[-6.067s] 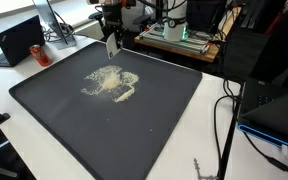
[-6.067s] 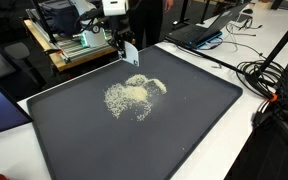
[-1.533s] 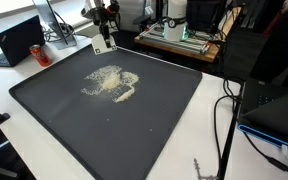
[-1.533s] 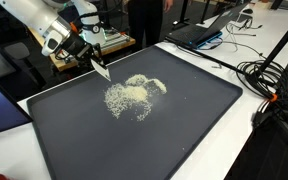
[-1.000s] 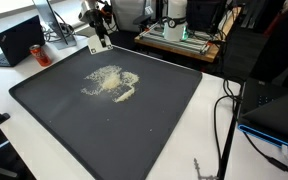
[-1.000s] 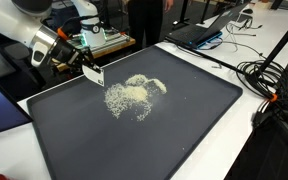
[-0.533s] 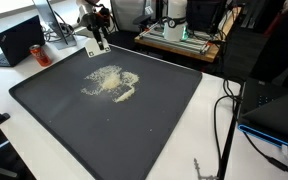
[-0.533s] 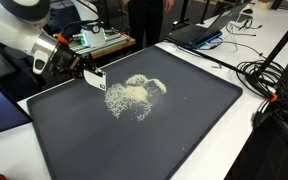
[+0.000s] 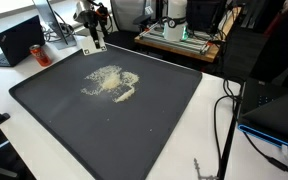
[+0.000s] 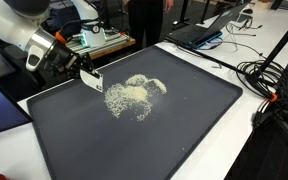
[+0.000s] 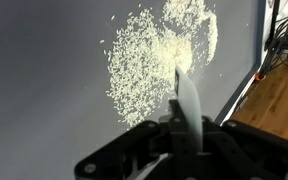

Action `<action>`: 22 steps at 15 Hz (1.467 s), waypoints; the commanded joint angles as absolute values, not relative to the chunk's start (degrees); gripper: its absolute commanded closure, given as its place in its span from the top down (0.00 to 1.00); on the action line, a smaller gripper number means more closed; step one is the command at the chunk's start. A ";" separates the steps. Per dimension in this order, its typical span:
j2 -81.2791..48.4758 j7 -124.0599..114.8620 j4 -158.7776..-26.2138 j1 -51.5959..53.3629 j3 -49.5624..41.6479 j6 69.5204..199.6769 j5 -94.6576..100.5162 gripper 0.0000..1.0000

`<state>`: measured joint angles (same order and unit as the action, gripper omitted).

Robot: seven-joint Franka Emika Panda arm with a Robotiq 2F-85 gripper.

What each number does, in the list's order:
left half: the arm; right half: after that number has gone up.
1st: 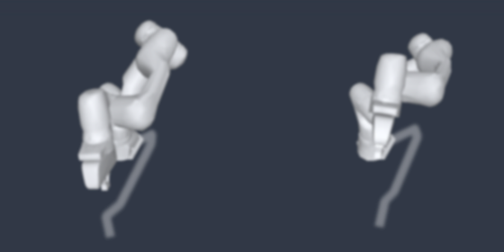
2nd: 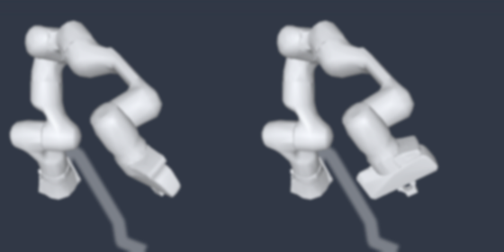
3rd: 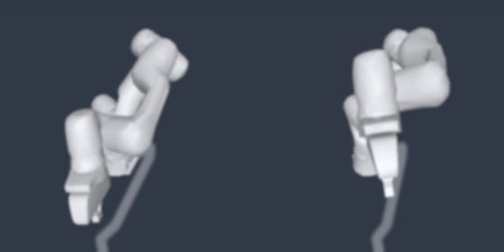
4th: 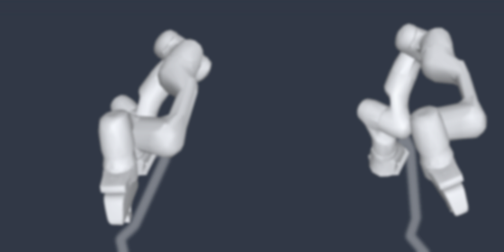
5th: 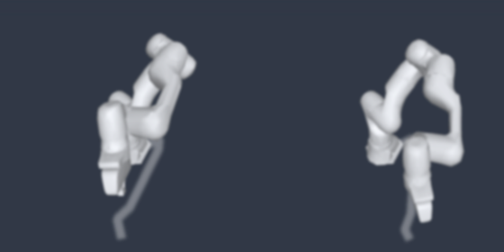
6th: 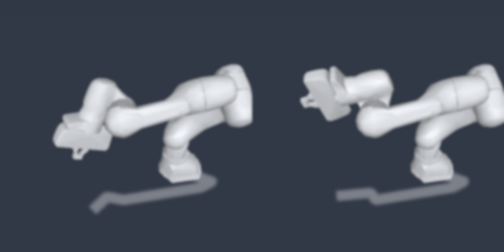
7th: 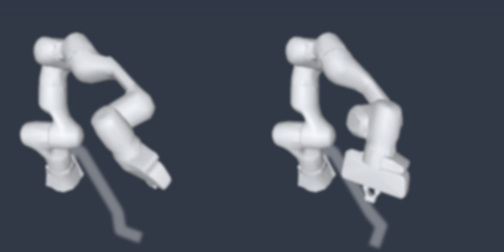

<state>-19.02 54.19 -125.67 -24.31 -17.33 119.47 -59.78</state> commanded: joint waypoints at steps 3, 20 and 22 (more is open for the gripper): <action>-7.83 57.85 -134.46 -20.54 -17.22 130.30 -56.53 0.01; 2.60 34.22 -147.96 -7.42 -7.45 153.98 -33.49 0.01; 2.05 29.86 -147.26 -6.32 -6.60 154.03 -30.72 0.01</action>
<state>1.76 36.18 -147.55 -7.56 -7.56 153.30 -35.21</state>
